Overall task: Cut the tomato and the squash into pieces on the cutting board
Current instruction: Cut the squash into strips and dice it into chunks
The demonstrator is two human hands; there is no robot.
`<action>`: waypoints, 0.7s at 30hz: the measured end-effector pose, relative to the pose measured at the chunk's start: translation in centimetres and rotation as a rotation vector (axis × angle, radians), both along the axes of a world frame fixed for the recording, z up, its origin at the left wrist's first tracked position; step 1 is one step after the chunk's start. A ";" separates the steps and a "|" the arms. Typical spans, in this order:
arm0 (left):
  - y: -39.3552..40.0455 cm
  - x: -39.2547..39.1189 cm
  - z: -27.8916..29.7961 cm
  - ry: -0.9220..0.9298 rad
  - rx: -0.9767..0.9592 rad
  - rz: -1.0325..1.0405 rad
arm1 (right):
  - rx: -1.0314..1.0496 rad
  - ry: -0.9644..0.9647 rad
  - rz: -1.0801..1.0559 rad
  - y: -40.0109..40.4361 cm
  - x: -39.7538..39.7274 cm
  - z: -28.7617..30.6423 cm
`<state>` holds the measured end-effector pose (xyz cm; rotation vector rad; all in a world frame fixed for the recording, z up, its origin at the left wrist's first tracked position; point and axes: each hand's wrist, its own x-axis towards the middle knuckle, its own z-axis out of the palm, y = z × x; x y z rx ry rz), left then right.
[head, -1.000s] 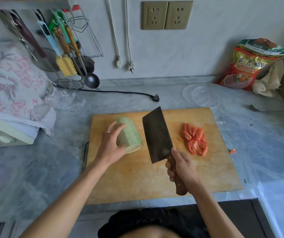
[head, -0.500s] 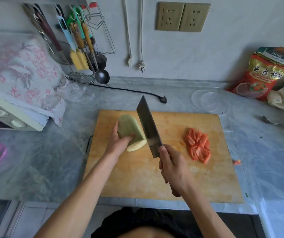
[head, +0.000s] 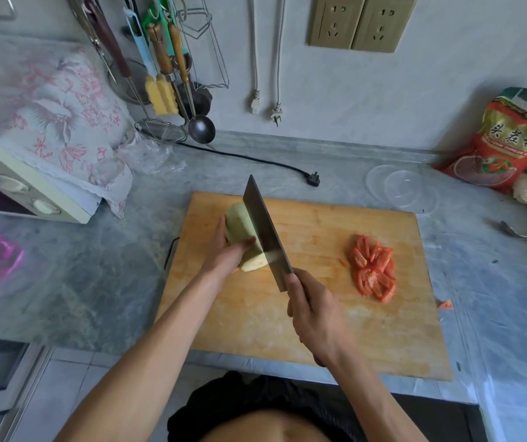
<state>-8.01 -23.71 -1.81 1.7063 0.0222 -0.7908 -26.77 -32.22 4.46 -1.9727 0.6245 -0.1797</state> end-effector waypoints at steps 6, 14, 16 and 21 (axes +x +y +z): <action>-0.1 -0.3 0.0 -0.051 0.006 -0.024 | -0.013 -0.020 -0.006 0.3 -0.1 -0.8; -0.3 -0.3 0.1 -0.057 0.117 -0.093 | -0.056 -0.042 0.016 0.3 0.5 -1.0; -0.4 -0.3 0.1 -0.041 0.118 -0.093 | -0.060 -0.044 0.019 0.2 0.6 -1.0; -0.3 -0.2 -0.2 -0.016 0.090 -0.077 | -0.030 -0.047 0.020 0.2 0.4 -0.8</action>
